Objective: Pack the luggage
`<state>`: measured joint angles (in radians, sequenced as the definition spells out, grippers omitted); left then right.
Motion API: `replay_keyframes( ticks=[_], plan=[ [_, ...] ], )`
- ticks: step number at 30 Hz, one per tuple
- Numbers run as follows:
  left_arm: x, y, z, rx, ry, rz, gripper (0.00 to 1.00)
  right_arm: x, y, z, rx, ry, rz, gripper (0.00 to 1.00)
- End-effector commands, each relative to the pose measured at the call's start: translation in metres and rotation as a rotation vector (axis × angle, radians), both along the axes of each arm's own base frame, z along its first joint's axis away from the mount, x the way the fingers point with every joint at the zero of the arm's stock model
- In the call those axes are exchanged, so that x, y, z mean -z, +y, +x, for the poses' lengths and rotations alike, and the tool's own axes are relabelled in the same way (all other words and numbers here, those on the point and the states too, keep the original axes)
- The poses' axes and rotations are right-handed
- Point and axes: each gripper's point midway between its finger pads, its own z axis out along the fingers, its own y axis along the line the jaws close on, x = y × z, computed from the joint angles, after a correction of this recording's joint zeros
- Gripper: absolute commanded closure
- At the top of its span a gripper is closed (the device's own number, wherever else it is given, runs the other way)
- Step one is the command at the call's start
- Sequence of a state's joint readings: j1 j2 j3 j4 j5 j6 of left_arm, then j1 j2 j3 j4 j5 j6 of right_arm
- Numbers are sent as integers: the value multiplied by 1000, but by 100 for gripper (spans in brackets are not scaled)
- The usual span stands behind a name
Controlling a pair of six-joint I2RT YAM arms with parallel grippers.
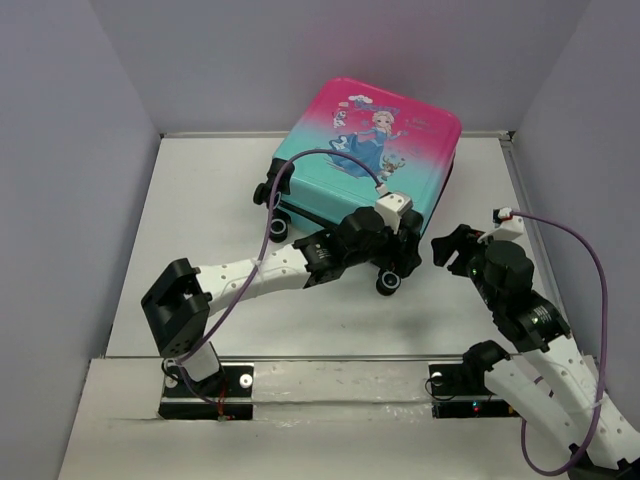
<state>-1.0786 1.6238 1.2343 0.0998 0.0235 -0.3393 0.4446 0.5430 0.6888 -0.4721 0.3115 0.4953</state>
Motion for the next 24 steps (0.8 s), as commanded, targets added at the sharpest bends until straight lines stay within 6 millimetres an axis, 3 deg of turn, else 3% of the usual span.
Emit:
replay_keyframes(
  ticks=[1, 4, 6, 7, 8, 9, 10, 12, 13, 14, 21, 22, 23, 24],
  plan=[
    [-32, -8, 6, -31, -15, -117, 1, -9, -5, 2, 31, -33, 13, 32],
    [-28, -7, 17, -94, -13, -116, 6, -7, -4, 3, 29, -27, 10, 39],
    [-29, -5, 23, -133, -26, -123, 18, 0, -2, 3, 19, -10, 11, 47],
    [-30, -4, 24, -144, -33, -125, 27, 4, 0, 4, 13, 1, 13, 50],
    [-33, -2, 27, -158, -40, -134, 48, 7, 7, 3, -16, 7, 30, 51],
    [-33, -1, 29, -165, -46, -130, 54, 13, 13, 5, -38, 8, 41, 55],
    [-35, -1, 30, -165, -50, -133, 69, 17, 18, 6, -63, 7, 55, 59],
    [-37, 2, 35, -169, -50, -138, 82, 25, 31, 7, -117, -5, 90, 72],
    [-39, 2, 36, -166, -47, -143, 85, 19, 34, 8, -132, -27, 103, 74],
    [-40, 3, 36, -156, -42, -148, 93, 29, 38, 8, -148, -16, 105, 76],
    [-50, 8, 36, -95, 14, -222, 94, 58, 44, 23, -142, -17, 110, 81],
    [-53, 14, 44, -102, 23, -242, 94, 61, 45, 24, -145, -17, 113, 77],
    [-60, 16, 43, -79, 31, -272, 94, 67, 46, 26, -149, -14, 106, 66],
    [-63, 19, 45, -82, 36, -284, 94, 62, 49, 29, -161, -44, 113, 61]
  ],
)
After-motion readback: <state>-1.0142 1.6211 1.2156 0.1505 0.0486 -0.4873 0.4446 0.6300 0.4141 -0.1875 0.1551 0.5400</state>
